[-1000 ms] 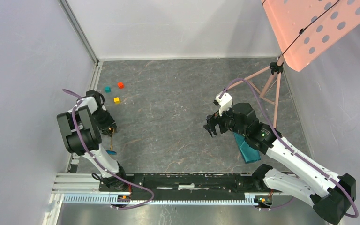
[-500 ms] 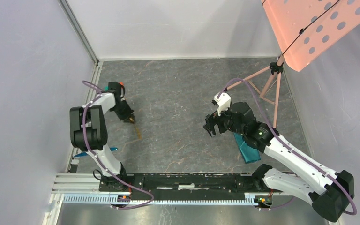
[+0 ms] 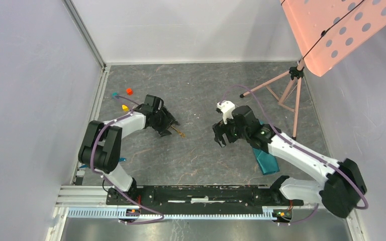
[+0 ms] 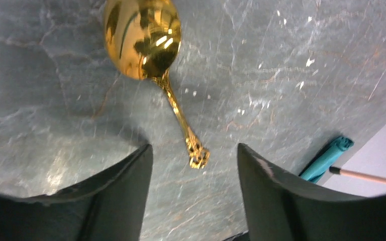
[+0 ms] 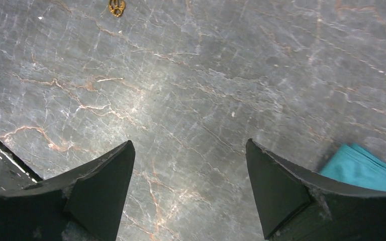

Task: Fold the napkin into a case and place the utensils inside
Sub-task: Move the spoon to the corner of the board, then pick up the spoon from the center of the board.

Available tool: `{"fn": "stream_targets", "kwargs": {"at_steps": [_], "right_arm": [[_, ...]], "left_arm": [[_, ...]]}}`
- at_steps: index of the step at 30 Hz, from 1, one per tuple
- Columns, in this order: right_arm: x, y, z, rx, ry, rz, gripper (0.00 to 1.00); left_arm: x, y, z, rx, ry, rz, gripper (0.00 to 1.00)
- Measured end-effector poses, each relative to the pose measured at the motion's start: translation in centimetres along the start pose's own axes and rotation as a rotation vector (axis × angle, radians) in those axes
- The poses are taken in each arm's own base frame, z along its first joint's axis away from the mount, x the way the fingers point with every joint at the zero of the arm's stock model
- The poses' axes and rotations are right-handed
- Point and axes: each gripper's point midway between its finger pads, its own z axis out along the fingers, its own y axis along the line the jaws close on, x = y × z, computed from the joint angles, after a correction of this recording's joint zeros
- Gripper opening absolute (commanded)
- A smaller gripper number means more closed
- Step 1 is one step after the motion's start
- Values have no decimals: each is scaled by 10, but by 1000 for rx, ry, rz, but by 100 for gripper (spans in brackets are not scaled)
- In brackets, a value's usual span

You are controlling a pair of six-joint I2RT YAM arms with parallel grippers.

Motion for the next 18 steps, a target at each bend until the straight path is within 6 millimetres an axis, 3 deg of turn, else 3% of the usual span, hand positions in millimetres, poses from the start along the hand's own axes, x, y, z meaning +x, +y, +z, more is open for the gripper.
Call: {"fn": "stream_targets", "kwargs": {"at_steps": [5, 9, 13, 18], "right_arm": [[-6, 12, 34, -74, 82, -14, 81], [-36, 26, 79, -112, 102, -49, 81], [-60, 48, 129, -143, 106, -88, 81], [-74, 83, 187, -171, 138, -144, 81]], "left_arm": [[1, -9, -34, 52, -22, 63, 87], [-17, -20, -100, 133, -168, 156, 92], [-35, -28, -186, 242, -432, 244, 93], [-28, -20, -243, 268, -581, 333, 93]]}}
